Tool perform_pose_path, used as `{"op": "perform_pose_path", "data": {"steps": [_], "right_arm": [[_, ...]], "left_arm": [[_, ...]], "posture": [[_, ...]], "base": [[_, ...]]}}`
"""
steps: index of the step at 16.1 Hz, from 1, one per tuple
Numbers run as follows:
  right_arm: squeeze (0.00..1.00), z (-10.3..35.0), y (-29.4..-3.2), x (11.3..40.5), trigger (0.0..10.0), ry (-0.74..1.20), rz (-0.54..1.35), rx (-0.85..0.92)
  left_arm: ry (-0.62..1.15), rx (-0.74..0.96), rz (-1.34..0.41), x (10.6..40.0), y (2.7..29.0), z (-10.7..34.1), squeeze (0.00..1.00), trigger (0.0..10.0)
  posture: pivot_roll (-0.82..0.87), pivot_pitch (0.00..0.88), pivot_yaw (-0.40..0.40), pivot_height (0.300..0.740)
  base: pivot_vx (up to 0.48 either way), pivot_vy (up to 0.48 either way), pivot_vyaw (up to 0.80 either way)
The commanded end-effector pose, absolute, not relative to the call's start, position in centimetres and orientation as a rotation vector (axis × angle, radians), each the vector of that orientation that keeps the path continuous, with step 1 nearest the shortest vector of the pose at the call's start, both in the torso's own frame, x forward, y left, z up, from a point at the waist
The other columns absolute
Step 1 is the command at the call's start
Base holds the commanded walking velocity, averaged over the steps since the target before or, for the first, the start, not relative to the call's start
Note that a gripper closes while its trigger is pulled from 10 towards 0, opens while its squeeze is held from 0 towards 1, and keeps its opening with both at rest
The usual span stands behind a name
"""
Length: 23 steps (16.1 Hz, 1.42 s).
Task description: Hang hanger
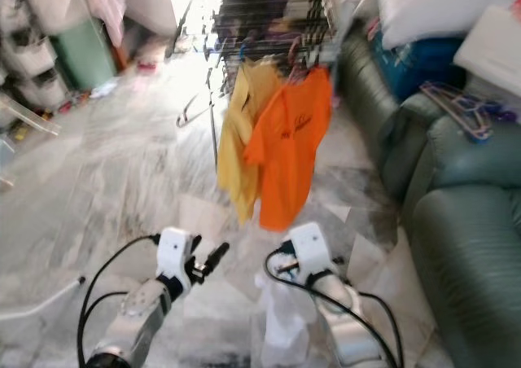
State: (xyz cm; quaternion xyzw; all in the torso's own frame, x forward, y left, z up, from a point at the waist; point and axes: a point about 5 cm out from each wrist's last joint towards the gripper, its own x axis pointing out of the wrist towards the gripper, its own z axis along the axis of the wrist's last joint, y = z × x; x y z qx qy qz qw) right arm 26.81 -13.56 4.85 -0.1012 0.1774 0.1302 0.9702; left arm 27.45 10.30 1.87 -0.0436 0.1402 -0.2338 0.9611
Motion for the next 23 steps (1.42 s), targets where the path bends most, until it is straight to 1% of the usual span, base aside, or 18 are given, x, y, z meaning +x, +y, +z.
{"op": "perform_pose_path", "data": {"steps": [1,4,7,9,10,13,15,17,20,23], "right_arm": [[0.00,5.6,-12.6,27.2,10.0,0.319,0.276,-0.201],[0.00,5.8,-13.1,27.6,10.0,0.313,0.232,-0.211],[0.00,6.3,-13.3,27.9,10.0,0.286,0.201,-0.224],[0.00,7.8,-13.7,28.6,10.0,0.209,0.149,-0.232],[0.00,8.8,-14.0,29.2,10.0,0.162,0.126,-0.248],[0.00,11.1,-14.8,31.5,10.0,0.100,0.068,-0.256],[0.00,12.3,-14.8,32.7,10.0,0.063,0.064,-0.249],[0.00,13.5,-14.3,33.6,10.0,0.030,0.070,-0.243],[0.00,14.4,-12.9,34.1,10.0,0.008,0.114,-0.212],[0.00,15.5,-11.3,35.0,10.0,-0.025,0.146,-0.196]], "left_arm": [[0.315,-0.074,-0.470,27.2,11.1,1.4,0.00,10.0],[0.338,-0.070,-0.522,26.7,10.1,0.9,0.00,10.0],[0.361,-0.036,-0.578,26.3,9.2,0.4,0.00,10.0],[0.368,-0.026,-0.630,26.0,8.6,0.3,0.00,10.0],[0.365,-0.017,-0.658,25.8,8.1,0.3,0.00,10.0],[0.358,-0.005,-0.735,25.4,6.7,0.4,0.00,10.0],[0.352,-0.005,-0.752,25.4,6.2,0.4,0.00,10.0],[0.338,0.002,-0.750,25.6,5.9,0.7,0.00,10.0],[0.305,0.000,-0.698,26.6,5.9,1.4,0.00,10.0],[0.287,-0.034,-0.746,26.5,4.7,1.8,0.00,10.0]], "posture": [[-0.15,0.010,0.087,0.740],[-0.15,0.014,0.089,0.740],[-0.14,0.023,0.096,0.740],[-0.15,0.033,0.110,0.740],[-0.15,0.036,0.115,0.740],[-0.17,0.049,0.126,0.740],[-0.17,0.053,0.127,0.740],[-0.17,0.053,0.122,0.740],[-0.17,0.056,0.116,0.740],[-0.18,0.063,0.114,0.740]], "base": [[0.000,0.000,0.00],[0.000,0.000,0.00],[0.000,0.000,-0.67],[0.000,0.000,-0.71],[0.000,0.000,0.00],[0.000,0.000,0.00],[0.000,0.000,0.00],[0.000,0.000,0.00],[0.000,0.000,0.00],[0.000,0.000,0.00]]}}
